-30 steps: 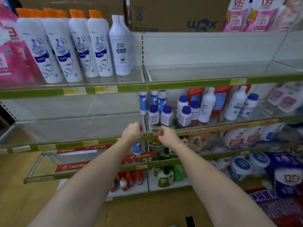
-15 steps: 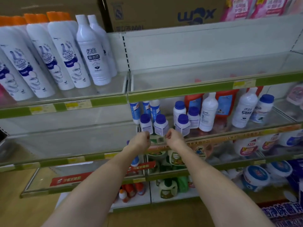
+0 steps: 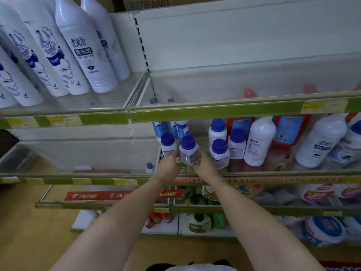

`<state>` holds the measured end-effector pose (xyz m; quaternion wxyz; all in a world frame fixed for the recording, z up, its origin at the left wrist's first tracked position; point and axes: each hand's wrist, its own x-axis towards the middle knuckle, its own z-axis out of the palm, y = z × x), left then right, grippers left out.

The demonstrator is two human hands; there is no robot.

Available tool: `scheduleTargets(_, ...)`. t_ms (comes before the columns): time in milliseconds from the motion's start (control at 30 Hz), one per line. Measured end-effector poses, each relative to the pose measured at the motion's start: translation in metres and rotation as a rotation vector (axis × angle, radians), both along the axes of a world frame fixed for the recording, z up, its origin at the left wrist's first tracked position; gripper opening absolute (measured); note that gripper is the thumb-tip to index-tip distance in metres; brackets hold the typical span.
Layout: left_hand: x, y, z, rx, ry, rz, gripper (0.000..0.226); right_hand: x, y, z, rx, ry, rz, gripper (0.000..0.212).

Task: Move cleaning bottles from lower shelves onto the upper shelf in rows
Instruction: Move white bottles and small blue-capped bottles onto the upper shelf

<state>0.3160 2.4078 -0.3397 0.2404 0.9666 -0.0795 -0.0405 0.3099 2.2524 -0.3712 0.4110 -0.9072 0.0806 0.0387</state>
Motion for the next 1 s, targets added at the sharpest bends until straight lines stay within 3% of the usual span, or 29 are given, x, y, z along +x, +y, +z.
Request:
scheduleTargets(67, 0.006, -0.007, 0.003, -0.095, -0.049, 0.043, 0.036, 0.007, -0.002, -0.005, 0.019, 0.001, -0.002, 0.026)
scheduleTargets(267, 0.031, -0.023, 0.007, -0.195, -0.014, 0.116, 0.036, 0.014, -0.009, -0.007, 0.043, 0.01, 0.023, 0.026)
scheduleTargets(700, 0.045, -0.04, 0.011, -0.232, -0.007, 0.177, 0.044, 0.021, -0.011, -0.005, 0.038, 0.058, 0.045, 0.033)
scheduleTargets(900, 0.044, -0.043, 0.02, -0.212, -0.013, 0.225, 0.041, 0.017, -0.013, -0.001, 0.047, 0.061, 0.042, 0.02)
scheduleTargets(1000, 0.036, -0.037, 0.025, -0.16, -0.024, 0.218, 0.038, 0.014, -0.011, 0.002, 0.044, 0.06, 0.048, 0.025)
